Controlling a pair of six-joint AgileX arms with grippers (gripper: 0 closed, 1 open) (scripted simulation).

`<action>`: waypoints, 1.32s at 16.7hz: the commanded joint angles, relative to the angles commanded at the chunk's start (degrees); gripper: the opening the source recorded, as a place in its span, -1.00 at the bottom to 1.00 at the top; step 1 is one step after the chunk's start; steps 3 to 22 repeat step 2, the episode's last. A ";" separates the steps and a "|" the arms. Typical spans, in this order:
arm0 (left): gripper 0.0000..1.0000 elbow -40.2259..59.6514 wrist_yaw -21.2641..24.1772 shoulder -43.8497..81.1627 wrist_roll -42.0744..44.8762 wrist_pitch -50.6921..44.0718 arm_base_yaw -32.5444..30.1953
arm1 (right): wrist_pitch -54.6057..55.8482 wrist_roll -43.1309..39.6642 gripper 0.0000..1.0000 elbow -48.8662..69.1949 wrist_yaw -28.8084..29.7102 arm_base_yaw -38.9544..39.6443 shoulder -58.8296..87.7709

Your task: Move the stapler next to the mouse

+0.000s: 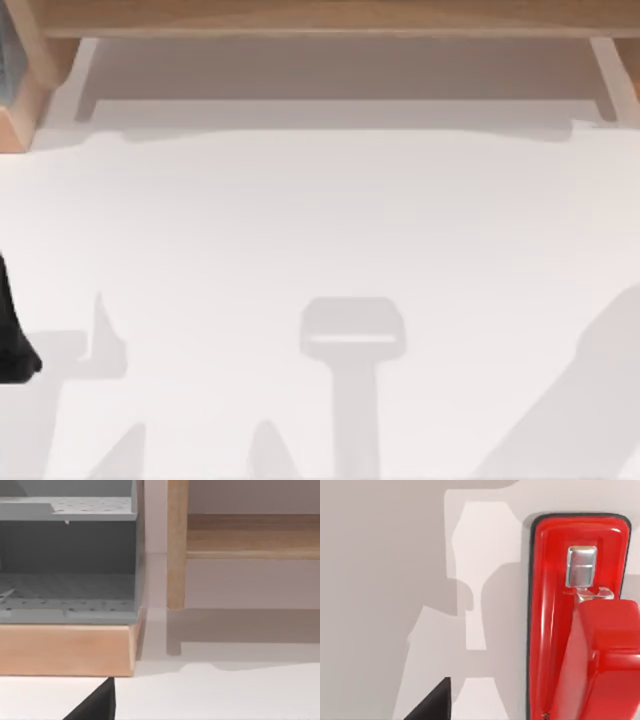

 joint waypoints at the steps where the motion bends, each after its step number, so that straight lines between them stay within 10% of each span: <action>1: 1.00 0.00 0.00 0.00 0.00 0.00 0.00 | 0.00 0.00 1.00 0.00 0.00 0.00 0.00; 22: 1.00 0.00 0.00 0.00 0.00 0.00 0.00 | 0.00 0.00 1.00 0.00 0.00 0.00 0.00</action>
